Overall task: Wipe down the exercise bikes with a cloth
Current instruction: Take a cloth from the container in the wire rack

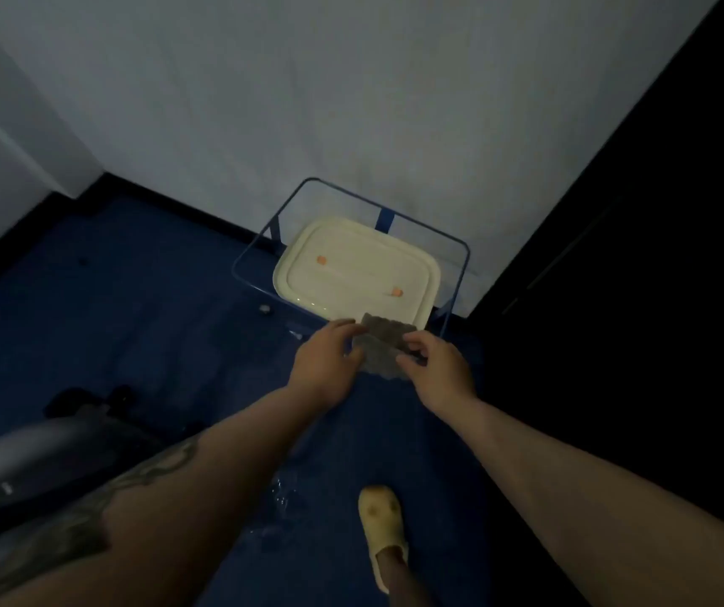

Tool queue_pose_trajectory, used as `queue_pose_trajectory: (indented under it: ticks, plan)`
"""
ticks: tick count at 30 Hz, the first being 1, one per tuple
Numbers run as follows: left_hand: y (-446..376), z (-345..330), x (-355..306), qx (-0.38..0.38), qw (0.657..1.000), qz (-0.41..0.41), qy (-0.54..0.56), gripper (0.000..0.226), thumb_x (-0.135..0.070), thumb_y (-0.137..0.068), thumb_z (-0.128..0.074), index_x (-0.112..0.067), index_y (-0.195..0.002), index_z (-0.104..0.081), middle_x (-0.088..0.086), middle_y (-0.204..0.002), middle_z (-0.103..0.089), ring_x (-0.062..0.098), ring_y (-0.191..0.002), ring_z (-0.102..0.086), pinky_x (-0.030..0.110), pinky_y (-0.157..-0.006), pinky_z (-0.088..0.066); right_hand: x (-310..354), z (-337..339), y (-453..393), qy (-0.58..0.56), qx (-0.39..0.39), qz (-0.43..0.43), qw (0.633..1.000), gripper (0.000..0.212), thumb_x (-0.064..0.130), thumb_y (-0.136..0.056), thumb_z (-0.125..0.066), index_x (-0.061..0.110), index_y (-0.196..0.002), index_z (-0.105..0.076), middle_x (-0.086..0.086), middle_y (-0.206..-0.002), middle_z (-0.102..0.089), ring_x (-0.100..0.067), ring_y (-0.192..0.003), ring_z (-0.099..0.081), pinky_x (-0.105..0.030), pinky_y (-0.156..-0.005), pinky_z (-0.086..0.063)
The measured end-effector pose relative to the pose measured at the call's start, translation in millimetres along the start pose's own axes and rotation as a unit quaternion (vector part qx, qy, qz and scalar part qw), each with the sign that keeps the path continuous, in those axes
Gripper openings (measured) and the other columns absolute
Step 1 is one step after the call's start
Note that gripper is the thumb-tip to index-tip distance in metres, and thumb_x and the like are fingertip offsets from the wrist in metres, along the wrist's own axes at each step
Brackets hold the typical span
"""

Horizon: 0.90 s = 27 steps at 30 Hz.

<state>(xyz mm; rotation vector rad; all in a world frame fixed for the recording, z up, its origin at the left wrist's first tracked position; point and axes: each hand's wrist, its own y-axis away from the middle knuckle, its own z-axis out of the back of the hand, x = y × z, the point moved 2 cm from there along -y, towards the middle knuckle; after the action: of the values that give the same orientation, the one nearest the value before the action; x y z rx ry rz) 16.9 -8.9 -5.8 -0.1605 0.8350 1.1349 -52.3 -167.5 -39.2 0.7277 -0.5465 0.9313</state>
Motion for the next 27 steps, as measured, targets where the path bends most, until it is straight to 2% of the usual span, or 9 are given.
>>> queue_pose_trajectory:
  ticks: [3, 6, 8, 12, 15, 19, 23, 25, 27]
  plan:
    - [-19, -8, 9, -0.007, 1.0, 0.021, 0.021, 0.038, -0.024, -0.098, -0.052, -0.021, -0.136, -0.054, -0.004, -0.147, -0.045, 0.015, -0.134, -0.041, 0.029, -0.109, -0.03, -9, -13, -22, 0.034, 0.018, -0.015, 0.999, 0.042, 0.031, -0.089, -0.067, 0.022, -0.129, -0.06, 0.0, -0.125, -0.061, -0.019, -0.114, -0.056, -0.033, -0.096, -0.046]
    - [-23, -16, 21, 0.001, 0.999, 0.04, 0.024, 0.037, -0.024, -0.098, -0.052, -0.023, -0.135, -0.055, -0.005, -0.146, -0.046, 0.014, -0.134, -0.041, 0.03, -0.11, -0.029, -17, -23, -32, 0.121, 0.037, -0.017, 0.992, 0.045, 0.037, -0.087, -0.069, 0.023, -0.129, -0.06, 0.0, -0.124, -0.062, -0.023, -0.115, -0.053, -0.034, -0.101, -0.039]
    - [-20, -16, 24, -0.003, 0.999, 0.04, 0.025, 0.037, -0.023, -0.097, -0.053, -0.023, -0.134, -0.056, -0.005, -0.144, -0.048, 0.014, -0.133, -0.043, 0.03, -0.111, -0.031, -21, -24, -36, 0.159, 0.026, -0.009, 0.987, 0.037, 0.038, -0.087, -0.069, 0.023, -0.121, -0.065, 0.0, -0.116, -0.065, -0.024, -0.109, -0.054, -0.032, -0.096, -0.037]
    - [-11, -14, 26, -0.001, 0.999, 0.039, 0.027, 0.038, -0.022, -0.097, -0.053, -0.024, -0.134, -0.056, -0.006, -0.145, -0.048, 0.014, -0.133, -0.041, 0.026, -0.106, -0.028, -22, -22, -41, 0.158, 0.012, -0.005, 0.987, 0.012, 0.029, -0.088, -0.069, 0.02, -0.095, -0.072, 0.0, -0.095, -0.07, -0.024, -0.098, -0.058, -0.036, -0.086, -0.048]
    - [-4, -6, 25, -0.015, 0.998, 0.045, 0.039, 0.039, -0.018, -0.095, -0.054, -0.024, -0.133, -0.056, -0.005, -0.144, -0.048, 0.015, -0.133, -0.041, 0.031, -0.11, -0.029, -16, -14, -39, 0.159, 0.005, 0.019, 0.987, 0.012, 0.026, -0.089, -0.067, 0.016, -0.085, -0.073, -0.001, -0.088, -0.07, -0.023, -0.089, -0.06, -0.039, -0.078, -0.052]
    - [16, 14, 21, -0.044, 0.995, 0.059, 0.067, 0.039, -0.014, -0.094, -0.055, -0.024, -0.132, -0.057, -0.004, -0.144, -0.049, 0.015, -0.135, -0.04, 0.035, -0.114, -0.029, 0, 1, -25, 0.102, -0.023, 0.076, 0.992, 0.007, 0.02, -0.091, -0.065, 0.014, -0.089, -0.068, 0.001, -0.093, -0.063, -0.018, -0.086, -0.058, -0.036, -0.074, -0.051]
    - [49, 42, 13, -0.063, 0.993, 0.048, 0.087, 0.039, -0.016, -0.095, -0.055, -0.025, -0.133, -0.056, -0.005, -0.145, -0.047, 0.014, -0.135, -0.04, 0.038, -0.114, -0.029, 27, 13, 11, 0.01, -0.046, 0.104, 0.993, 0.01, 0.026, -0.096, -0.055, 0.025, -0.087, -0.053, 0.008, -0.083, -0.059, -0.011, -0.076, -0.057, -0.027, -0.055, -0.043]
    - [70, 58, 10, -0.079, 0.992, 0.038, 0.094, 0.038, -0.014, -0.095, -0.055, -0.024, -0.131, -0.057, -0.005, -0.144, -0.048, 0.014, -0.134, -0.041, 0.038, -0.114, -0.031, 44, 17, 37, -0.02, -0.074, 0.114, 0.99, 0.013, 0.029, -0.097, -0.052, 0.032, -0.086, -0.047, 0.01, -0.081, -0.058, -0.007, -0.074, -0.056, -0.028, -0.053, -0.044]
    - [95, 74, 8, -0.092, 0.991, 0.022, 0.095, 0.038, -0.013, -0.094, -0.056, -0.024, -0.13, -0.057, -0.005, -0.143, -0.049, 0.014, -0.134, -0.041, 0.036, -0.113, -0.031, 63, 20, 65, -0.058, -0.108, 0.121, 0.985, 0.017, 0.032, -0.097, -0.051, 0.038, -0.083, -0.043, 0.012, -0.08, -0.056, -0.003, -0.071, -0.054, -0.023, -0.05, -0.042]
